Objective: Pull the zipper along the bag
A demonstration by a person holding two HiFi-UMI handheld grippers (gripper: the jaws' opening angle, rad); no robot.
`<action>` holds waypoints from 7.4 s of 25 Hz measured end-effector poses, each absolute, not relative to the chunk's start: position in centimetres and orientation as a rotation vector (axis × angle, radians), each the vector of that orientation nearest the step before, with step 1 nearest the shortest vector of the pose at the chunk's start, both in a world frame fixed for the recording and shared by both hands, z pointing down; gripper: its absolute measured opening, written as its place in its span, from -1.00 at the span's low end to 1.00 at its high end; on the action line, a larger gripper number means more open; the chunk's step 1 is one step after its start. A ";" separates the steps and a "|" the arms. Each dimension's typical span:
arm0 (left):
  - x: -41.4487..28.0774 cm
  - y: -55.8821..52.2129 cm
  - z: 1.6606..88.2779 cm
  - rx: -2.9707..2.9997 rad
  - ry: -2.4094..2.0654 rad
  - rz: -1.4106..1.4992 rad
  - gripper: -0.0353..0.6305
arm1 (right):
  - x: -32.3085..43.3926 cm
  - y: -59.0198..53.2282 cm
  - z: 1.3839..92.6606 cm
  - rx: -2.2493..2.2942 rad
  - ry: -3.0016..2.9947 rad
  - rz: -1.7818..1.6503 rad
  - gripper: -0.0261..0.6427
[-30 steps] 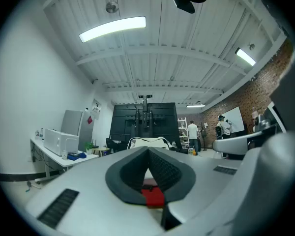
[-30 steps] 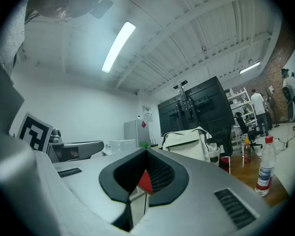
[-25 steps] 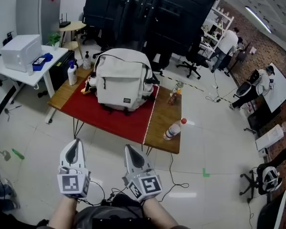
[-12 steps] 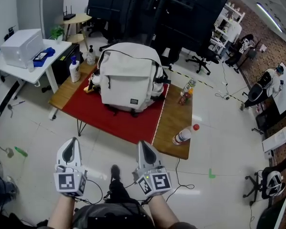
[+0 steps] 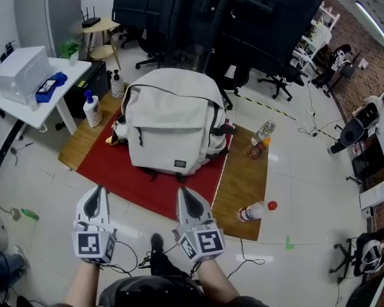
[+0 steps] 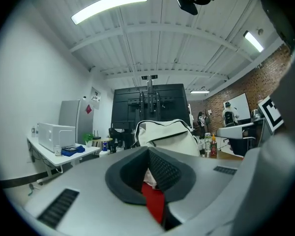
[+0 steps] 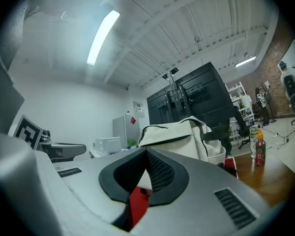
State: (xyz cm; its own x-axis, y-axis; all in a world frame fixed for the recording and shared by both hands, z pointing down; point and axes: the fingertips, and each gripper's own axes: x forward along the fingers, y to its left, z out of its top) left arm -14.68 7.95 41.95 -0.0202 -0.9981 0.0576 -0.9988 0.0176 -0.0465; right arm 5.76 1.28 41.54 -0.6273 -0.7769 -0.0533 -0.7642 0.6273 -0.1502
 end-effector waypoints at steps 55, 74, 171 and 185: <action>-16.5 -18.2 48.6 2.475 -1.620 0.297 -0.41 | -4.7 -18.1 43.1 -1.387 2.753 -0.209 -0.92; -15.4 -19.5 49.7 2.644 -1.290 0.232 -0.63 | -11.7 -18.5 45.9 -1.163 2.967 -0.339 -0.91; -14.5 -16.7 47.0 2.579 -1.319 0.084 -0.77 | 9.0 -23.4 44.2 -1.496 2.829 -0.392 -0.87; -14.2 -16.3 47.4 2.523 -1.441 0.074 -0.69 | 7.8 -22.4 45.4 -1.595 2.871 -0.261 -0.86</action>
